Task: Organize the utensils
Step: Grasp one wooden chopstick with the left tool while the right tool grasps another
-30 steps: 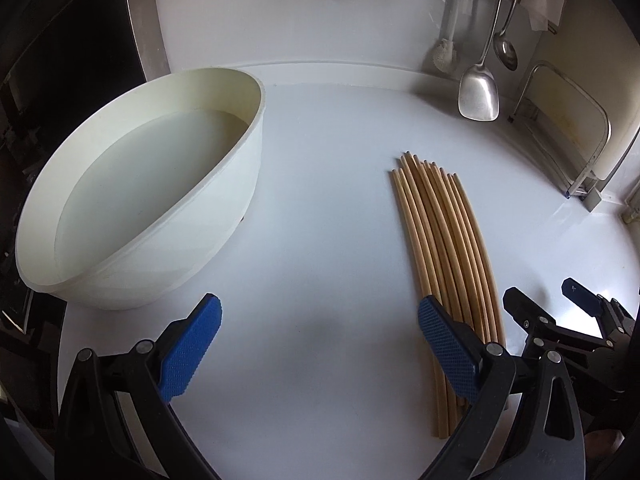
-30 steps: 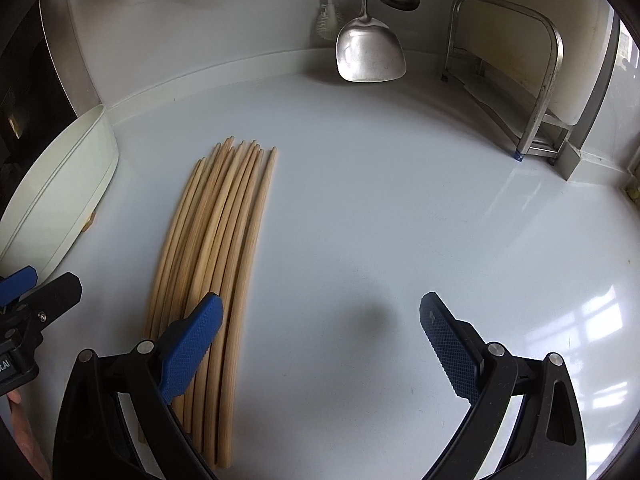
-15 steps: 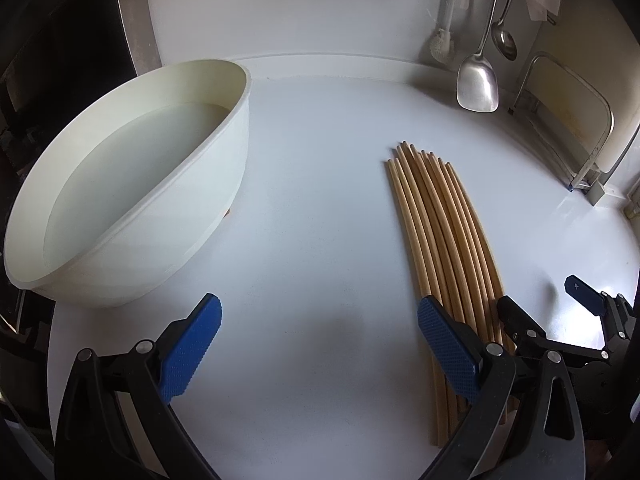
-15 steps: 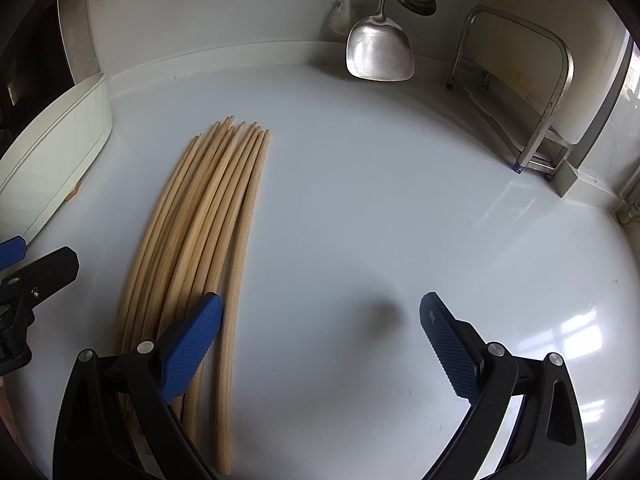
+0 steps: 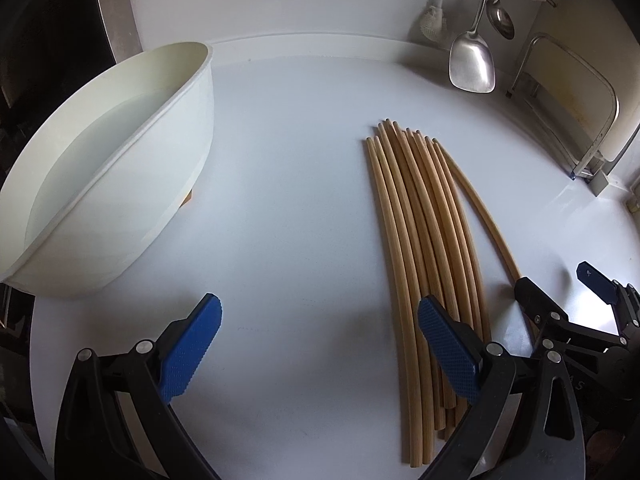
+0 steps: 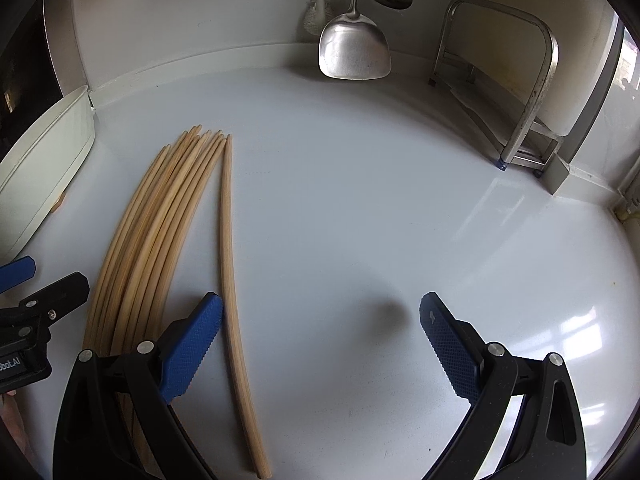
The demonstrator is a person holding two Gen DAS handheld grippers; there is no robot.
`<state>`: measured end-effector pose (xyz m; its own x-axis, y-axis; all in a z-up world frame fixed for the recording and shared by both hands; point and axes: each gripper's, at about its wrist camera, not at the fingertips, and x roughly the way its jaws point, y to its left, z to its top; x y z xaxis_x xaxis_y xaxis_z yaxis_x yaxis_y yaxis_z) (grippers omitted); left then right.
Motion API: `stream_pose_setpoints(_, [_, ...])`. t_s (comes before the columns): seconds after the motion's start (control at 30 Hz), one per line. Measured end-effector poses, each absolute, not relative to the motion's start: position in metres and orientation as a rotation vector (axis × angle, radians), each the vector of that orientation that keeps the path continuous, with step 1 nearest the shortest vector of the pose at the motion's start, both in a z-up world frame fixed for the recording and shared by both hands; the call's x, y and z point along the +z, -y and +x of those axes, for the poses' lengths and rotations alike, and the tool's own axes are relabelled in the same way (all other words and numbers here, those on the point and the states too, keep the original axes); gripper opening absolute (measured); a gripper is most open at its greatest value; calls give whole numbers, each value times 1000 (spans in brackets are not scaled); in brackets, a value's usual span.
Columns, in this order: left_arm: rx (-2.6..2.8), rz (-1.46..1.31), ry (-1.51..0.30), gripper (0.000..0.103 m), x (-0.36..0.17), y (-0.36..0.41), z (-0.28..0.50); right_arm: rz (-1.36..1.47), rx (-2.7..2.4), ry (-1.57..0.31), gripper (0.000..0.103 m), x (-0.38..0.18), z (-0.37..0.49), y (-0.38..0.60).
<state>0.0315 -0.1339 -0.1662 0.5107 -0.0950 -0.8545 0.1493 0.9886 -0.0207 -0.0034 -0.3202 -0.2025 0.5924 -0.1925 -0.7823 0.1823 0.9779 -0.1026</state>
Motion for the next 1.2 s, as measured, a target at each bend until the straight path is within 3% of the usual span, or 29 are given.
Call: stream_pose_setpoints(1.2, [-100, 97, -1049, 96, -175, 127, 52, -67, -212, -889, 94, -203, 1, 314])
